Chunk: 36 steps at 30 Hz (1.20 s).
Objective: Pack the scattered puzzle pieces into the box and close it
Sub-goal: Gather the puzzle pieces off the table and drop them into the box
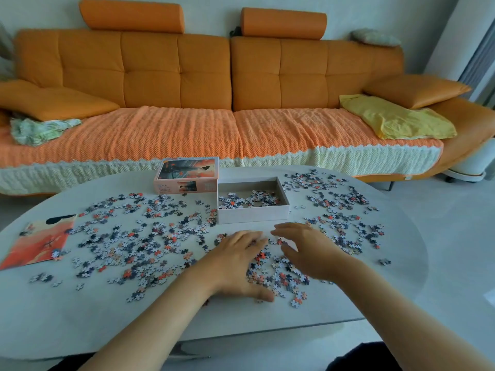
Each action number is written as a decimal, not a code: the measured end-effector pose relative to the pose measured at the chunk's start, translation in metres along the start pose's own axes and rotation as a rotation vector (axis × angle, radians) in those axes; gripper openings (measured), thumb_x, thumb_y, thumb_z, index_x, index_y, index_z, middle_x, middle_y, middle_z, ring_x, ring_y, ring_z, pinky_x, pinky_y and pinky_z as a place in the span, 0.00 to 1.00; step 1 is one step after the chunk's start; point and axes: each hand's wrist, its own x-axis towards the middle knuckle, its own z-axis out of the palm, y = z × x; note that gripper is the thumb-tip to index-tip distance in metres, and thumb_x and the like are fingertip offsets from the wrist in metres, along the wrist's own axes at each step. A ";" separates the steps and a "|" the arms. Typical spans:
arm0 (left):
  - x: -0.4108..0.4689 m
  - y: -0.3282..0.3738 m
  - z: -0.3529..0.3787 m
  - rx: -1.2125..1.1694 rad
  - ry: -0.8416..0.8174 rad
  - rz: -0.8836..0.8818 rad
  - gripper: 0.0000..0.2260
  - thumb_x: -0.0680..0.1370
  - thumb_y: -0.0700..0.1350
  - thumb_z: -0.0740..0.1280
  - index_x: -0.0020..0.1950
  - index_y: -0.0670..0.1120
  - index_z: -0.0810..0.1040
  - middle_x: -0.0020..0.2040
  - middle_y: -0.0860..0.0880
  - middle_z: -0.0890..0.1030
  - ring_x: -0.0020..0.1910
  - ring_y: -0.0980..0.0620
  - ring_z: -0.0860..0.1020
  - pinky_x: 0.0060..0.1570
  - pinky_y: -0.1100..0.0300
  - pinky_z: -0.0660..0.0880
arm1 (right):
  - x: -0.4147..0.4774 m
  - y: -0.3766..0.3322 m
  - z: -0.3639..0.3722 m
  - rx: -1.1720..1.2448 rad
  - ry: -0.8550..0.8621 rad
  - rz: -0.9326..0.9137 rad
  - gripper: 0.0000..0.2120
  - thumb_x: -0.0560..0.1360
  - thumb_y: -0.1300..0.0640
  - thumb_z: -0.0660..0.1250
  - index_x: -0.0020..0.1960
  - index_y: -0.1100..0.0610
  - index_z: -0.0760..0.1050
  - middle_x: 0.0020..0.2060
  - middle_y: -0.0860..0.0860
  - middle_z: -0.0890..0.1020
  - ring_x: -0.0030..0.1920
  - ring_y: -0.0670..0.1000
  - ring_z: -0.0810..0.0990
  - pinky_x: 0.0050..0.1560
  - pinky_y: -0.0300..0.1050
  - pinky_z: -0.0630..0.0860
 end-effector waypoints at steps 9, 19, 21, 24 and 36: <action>-0.007 -0.013 0.007 -0.063 0.151 -0.006 0.43 0.70 0.74 0.61 0.79 0.56 0.54 0.79 0.57 0.51 0.77 0.57 0.48 0.74 0.56 0.46 | -0.017 -0.007 0.043 -0.216 -0.136 0.022 0.41 0.72 0.28 0.34 0.79 0.48 0.38 0.77 0.51 0.36 0.76 0.50 0.31 0.76 0.51 0.36; -0.009 -0.034 -0.005 -0.128 0.319 -0.041 0.30 0.75 0.63 0.65 0.74 0.53 0.68 0.72 0.55 0.68 0.71 0.55 0.64 0.70 0.52 0.64 | 0.030 -0.039 0.039 0.241 0.056 -0.023 0.19 0.82 0.52 0.58 0.72 0.54 0.69 0.69 0.53 0.71 0.70 0.51 0.67 0.66 0.34 0.58; -0.010 -0.040 -0.006 -0.102 0.259 -0.104 0.34 0.75 0.67 0.62 0.76 0.54 0.62 0.75 0.55 0.62 0.73 0.54 0.60 0.73 0.51 0.60 | 0.034 -0.038 0.031 0.270 0.103 0.014 0.19 0.81 0.52 0.59 0.71 0.53 0.70 0.68 0.50 0.73 0.67 0.48 0.71 0.62 0.33 0.61; -0.010 -0.046 -0.006 -0.039 0.148 -0.176 0.38 0.74 0.71 0.58 0.78 0.55 0.55 0.78 0.54 0.55 0.76 0.52 0.54 0.74 0.49 0.55 | 0.036 -0.028 0.020 0.103 0.080 -0.013 0.22 0.79 0.49 0.63 0.72 0.50 0.69 0.67 0.48 0.72 0.67 0.49 0.69 0.68 0.44 0.66; 0.004 -0.046 -0.009 -0.251 0.299 -0.116 0.18 0.79 0.52 0.67 0.68 0.51 0.75 0.57 0.55 0.74 0.60 0.56 0.69 0.60 0.59 0.69 | 0.051 -0.041 0.018 0.037 -0.124 0.006 0.18 0.78 0.50 0.65 0.67 0.45 0.72 0.54 0.49 0.71 0.53 0.52 0.74 0.56 0.46 0.73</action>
